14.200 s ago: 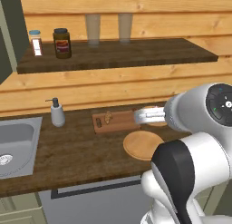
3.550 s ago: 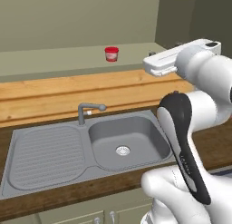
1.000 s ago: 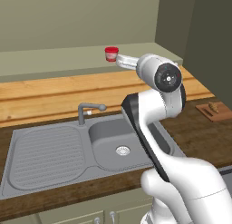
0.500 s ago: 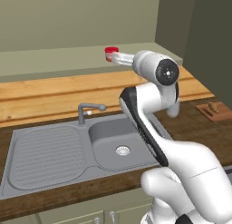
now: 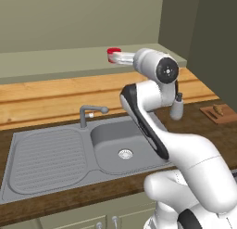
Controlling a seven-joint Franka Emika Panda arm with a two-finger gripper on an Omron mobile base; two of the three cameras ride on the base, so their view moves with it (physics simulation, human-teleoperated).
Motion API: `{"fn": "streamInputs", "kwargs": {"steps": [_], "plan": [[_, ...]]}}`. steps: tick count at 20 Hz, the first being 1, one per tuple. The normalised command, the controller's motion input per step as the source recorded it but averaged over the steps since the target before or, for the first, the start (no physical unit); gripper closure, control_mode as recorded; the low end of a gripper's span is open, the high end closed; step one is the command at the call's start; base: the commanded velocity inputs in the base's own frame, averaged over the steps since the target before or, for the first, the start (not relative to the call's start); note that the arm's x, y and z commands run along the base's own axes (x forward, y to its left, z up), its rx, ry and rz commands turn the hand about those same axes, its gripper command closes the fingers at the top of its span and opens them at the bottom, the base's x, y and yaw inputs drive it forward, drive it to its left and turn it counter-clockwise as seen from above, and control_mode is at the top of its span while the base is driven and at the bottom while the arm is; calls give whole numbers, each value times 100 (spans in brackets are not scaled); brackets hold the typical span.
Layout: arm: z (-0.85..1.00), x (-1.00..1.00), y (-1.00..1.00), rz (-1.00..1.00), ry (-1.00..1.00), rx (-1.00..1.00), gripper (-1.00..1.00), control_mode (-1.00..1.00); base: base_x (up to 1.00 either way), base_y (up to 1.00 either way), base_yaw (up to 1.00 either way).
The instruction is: From the different types of pastries on the counter, select a croissant and place it on the cutting board. Then retrieve a jar of jam from the cabinet and place it alongside the croissant on the cutting board.
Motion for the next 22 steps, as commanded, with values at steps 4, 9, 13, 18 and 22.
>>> {"fn": "streamInputs", "kwargs": {"steps": [4,9,13,18,22], "plan": [[-8,3,39,4,-14,-8,-100,-100,0,0,0],[-11,37,8,4,-1,-4,-100,-100,0,0,0],[-14,40,-3,0,10,-1,-100,-100,0,0,0],[-7,8,41,0,0,-6,-100,-100,0,0,0],[0,47,8,0,0,0,-100,-100,0,0,0]]}}
